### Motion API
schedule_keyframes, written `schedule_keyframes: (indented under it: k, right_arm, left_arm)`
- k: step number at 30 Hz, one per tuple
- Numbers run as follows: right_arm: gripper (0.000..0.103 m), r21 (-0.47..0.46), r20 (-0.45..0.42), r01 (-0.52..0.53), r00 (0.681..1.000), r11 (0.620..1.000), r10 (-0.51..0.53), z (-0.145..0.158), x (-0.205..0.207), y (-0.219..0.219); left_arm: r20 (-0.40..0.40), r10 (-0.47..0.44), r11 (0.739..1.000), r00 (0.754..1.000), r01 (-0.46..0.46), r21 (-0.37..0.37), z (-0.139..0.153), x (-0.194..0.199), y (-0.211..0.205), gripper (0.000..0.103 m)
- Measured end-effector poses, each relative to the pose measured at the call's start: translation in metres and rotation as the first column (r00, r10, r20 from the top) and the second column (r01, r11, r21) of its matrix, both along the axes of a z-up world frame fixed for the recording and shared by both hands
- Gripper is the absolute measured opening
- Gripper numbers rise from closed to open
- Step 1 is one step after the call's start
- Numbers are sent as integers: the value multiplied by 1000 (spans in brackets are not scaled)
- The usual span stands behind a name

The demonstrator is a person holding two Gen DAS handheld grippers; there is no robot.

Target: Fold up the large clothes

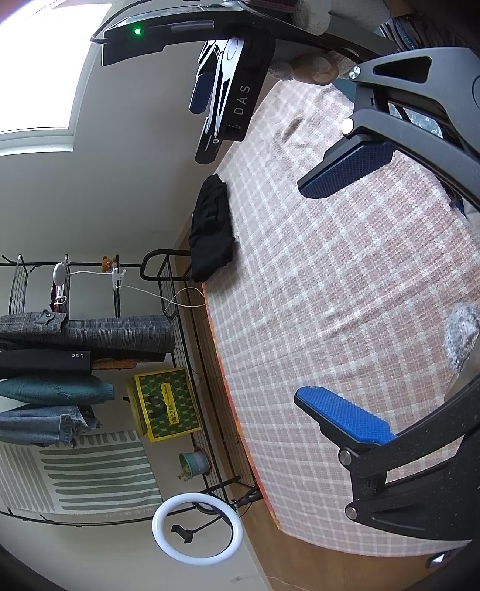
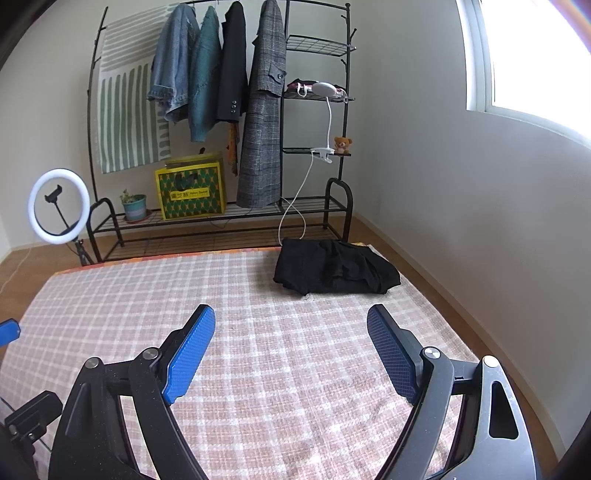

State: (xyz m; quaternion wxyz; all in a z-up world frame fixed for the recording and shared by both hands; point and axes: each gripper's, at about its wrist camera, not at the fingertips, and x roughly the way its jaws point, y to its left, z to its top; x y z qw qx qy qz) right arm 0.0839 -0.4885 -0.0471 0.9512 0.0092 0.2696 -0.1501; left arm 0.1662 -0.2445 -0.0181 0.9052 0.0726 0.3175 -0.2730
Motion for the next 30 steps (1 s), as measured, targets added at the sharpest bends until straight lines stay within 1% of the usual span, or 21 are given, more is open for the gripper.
schedule_keyframes:
  k: [30]
  right_arm:
    - [85, 3, -1, 2, 1000, 1000, -2, 0, 1, -2]
  left_arm:
    - [-1, 5, 1000, 1000, -5, 2, 2, 0, -1, 103]
